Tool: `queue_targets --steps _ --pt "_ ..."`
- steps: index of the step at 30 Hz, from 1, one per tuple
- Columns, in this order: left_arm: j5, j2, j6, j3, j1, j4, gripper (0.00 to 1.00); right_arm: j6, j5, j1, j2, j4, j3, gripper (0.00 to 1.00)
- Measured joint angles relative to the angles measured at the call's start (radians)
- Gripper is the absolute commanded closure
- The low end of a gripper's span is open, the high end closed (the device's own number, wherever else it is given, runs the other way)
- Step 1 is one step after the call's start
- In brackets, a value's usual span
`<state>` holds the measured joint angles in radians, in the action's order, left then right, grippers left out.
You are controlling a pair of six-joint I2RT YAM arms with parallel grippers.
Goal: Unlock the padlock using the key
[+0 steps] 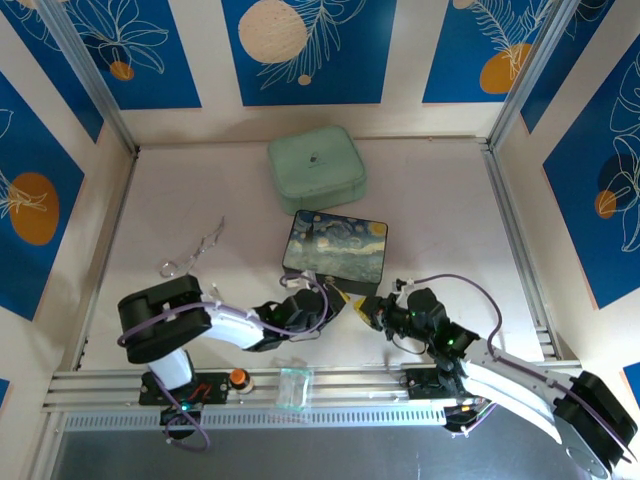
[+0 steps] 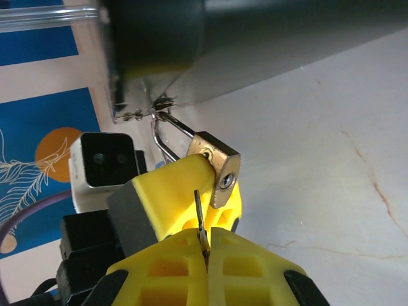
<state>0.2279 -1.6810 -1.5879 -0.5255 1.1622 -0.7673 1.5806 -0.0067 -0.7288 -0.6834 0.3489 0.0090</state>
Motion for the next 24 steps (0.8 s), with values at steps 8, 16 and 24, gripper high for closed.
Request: queue_targets --steps 8,16,24 --pt "0.009 -0.099 -0.117 0.013 0.0 -0.206 1.0 -0.002 0.001 0.031 0.0 0.007 0.0 1.0" --pt "0.042 -0.08 -0.177 0.05 0.001 -0.259 1.0 -0.002 0.0 0.048 0.048 -0.045 0.0 1.0" --pt "0.043 -0.106 -0.229 0.052 0.001 -0.33 1.0 -0.043 -0.024 0.059 0.033 -0.049 0.0 1.0"
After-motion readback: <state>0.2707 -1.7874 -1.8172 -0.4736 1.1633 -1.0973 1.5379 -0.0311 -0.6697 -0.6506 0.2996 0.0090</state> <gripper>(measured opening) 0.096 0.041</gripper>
